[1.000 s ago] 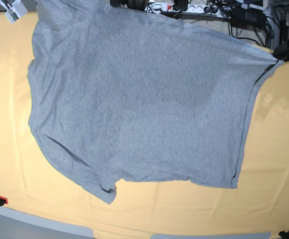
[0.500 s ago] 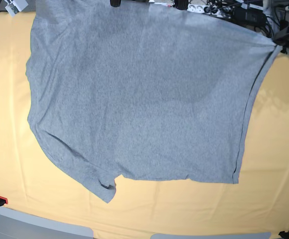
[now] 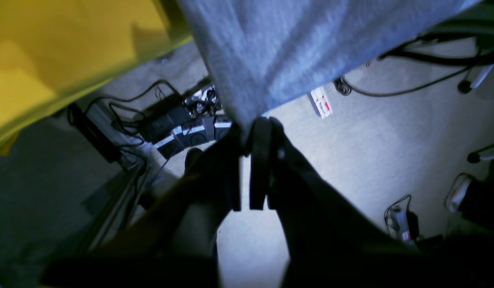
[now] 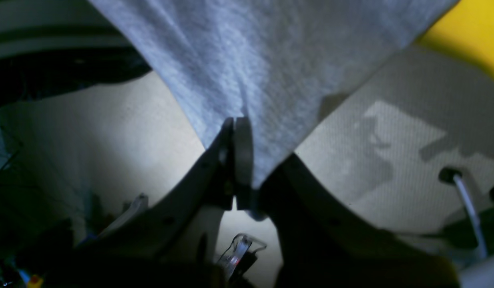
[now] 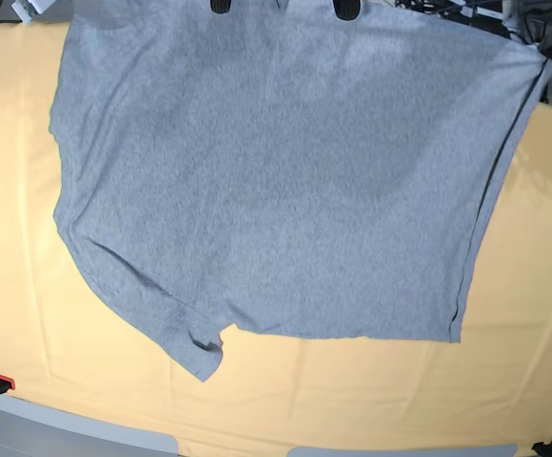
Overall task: Layout the t-shirt on the table in an organized manner, then fold the t-shirt properly
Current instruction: 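Lift the collar side with both grippers, raising the shirt off the table, then lower the shirt back onto the table with both grippers, laying it flat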
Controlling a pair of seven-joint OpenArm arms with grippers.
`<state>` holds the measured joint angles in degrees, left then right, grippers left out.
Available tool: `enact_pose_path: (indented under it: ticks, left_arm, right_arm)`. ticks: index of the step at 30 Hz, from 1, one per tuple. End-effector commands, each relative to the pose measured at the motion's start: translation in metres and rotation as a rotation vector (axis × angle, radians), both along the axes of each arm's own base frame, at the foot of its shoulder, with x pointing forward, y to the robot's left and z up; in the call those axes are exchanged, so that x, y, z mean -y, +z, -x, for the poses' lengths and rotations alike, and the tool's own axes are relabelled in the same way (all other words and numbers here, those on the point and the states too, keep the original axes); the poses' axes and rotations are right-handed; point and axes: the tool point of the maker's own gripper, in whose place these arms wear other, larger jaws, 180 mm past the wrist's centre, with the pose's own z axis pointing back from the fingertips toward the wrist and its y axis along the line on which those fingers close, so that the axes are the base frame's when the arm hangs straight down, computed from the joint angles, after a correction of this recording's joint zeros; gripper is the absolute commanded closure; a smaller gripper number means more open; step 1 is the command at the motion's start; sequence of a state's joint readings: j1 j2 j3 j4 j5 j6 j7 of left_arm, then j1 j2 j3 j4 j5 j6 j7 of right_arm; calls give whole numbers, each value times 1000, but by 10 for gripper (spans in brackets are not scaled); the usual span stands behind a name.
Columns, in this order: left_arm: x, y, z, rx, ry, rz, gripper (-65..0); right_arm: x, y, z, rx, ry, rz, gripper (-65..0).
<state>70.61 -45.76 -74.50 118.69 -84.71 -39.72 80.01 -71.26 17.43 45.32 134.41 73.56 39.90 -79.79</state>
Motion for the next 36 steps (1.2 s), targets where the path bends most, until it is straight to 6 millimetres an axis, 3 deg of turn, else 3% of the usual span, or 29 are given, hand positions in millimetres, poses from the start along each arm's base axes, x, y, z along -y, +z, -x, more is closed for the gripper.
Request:
enact_pose_path:
  ticks: [1,7,13,16,23,36]
  left_arm:
    - [0,4,-3,10,-17,-9,0]
    - [1,5,-6,24,-16,-3,0]
    - [19,19,-39,193,-50,45,0]
    - [28,20,-51,242,-63,78,0]
    - [50,10,-60,249,-100,159,0]
    - [83,1,-75,271,-173,268,0]
  right_arm:
    - [2,3,4,-14,13,11,0]
    - [2,3,5,-15,15,14,0]
    - [5,3,-2,2,38,22,0]
    - [6,1,-15,47,37,28,0]
    - [19,-4,-43,131,45,108,0]
    - [18,9,-122,398,31,109,0]
